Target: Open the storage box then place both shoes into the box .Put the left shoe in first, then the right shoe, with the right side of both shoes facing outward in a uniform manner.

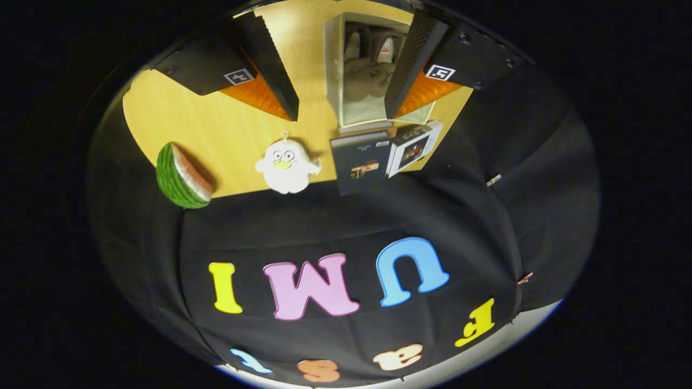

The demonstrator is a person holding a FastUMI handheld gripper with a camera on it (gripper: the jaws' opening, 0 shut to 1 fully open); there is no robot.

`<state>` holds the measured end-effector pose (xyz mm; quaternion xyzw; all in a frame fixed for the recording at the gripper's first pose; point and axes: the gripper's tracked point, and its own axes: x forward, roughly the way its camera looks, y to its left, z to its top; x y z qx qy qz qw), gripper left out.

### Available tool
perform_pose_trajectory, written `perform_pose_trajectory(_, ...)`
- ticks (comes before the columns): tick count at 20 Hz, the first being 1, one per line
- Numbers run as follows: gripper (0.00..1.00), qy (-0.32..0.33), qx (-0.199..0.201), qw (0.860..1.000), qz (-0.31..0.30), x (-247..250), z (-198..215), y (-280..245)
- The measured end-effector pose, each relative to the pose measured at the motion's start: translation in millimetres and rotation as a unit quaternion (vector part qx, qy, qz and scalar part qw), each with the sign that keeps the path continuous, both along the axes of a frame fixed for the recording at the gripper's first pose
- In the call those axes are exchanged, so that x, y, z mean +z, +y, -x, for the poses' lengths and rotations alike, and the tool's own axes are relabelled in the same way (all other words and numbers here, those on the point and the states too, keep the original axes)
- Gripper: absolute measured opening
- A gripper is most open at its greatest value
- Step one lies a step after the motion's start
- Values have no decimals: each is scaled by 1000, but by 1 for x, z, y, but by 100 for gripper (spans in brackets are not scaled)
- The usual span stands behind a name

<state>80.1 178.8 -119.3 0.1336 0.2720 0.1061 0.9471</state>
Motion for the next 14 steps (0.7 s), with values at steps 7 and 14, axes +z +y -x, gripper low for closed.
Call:
perform_pose_trajectory(7,98,-82,-120,989,36,43,-6,-146)
perform_pose_trajectory(14,97,-137,-188,972,37,70,-11,-253)
